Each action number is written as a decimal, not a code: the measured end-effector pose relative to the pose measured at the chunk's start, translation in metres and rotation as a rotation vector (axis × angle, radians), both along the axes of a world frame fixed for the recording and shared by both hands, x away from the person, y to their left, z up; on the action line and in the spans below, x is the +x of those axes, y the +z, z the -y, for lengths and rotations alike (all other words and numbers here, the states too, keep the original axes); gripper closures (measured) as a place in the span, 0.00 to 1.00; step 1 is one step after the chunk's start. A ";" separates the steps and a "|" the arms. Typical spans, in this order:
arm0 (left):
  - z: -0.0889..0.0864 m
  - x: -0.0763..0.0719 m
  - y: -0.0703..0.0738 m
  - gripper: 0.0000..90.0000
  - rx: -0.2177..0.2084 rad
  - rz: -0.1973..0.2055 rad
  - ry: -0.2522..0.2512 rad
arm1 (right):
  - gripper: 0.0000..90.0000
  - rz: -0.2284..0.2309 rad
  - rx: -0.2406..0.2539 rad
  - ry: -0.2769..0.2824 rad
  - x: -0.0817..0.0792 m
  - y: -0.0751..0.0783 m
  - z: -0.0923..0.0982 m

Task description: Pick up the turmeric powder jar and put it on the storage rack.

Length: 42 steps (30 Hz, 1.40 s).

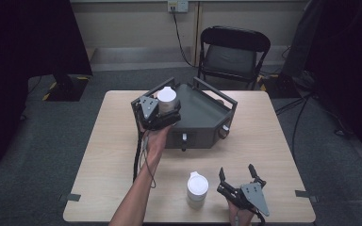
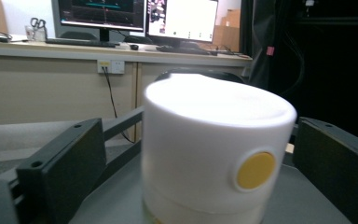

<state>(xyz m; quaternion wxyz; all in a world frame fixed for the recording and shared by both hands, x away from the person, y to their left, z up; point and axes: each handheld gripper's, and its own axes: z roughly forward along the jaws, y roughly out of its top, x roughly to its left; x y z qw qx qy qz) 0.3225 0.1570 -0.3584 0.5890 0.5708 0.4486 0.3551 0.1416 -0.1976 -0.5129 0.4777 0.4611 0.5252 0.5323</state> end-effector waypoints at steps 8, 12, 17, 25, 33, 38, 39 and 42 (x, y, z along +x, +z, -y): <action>-0.006 -0.011 0.000 0.00 -0.015 0.034 -0.022 | 0.01 0.000 0.000 -0.001 0.000 0.000 0.000; -0.011 -0.018 -0.002 0.00 -0.030 0.049 -0.039 | 0.01 0.000 -0.001 -0.002 0.000 0.000 0.000; -0.015 -0.027 -0.006 0.00 -0.042 0.063 -0.044 | 0.01 0.000 -0.001 -0.002 0.000 0.000 0.000; -0.019 -0.041 -0.017 0.00 -0.040 0.071 -0.052 | 0.01 0.000 -0.002 -0.004 0.000 0.000 0.000; -0.027 -0.056 -0.029 0.00 -0.052 0.096 -0.060 | 0.01 0.000 0.000 -0.006 0.000 0.000 -0.001; -0.030 -0.069 -0.037 0.00 -0.040 0.120 -0.043 | 0.01 0.000 0.000 -0.008 0.000 0.000 -0.001; -0.031 -0.071 -0.038 0.00 -0.040 0.123 -0.039 | 0.01 0.000 -0.001 -0.008 0.000 0.000 -0.001; -0.033 -0.076 -0.042 0.00 -0.030 0.132 -0.030 | 0.01 -0.001 -0.001 -0.007 0.000 0.000 -0.001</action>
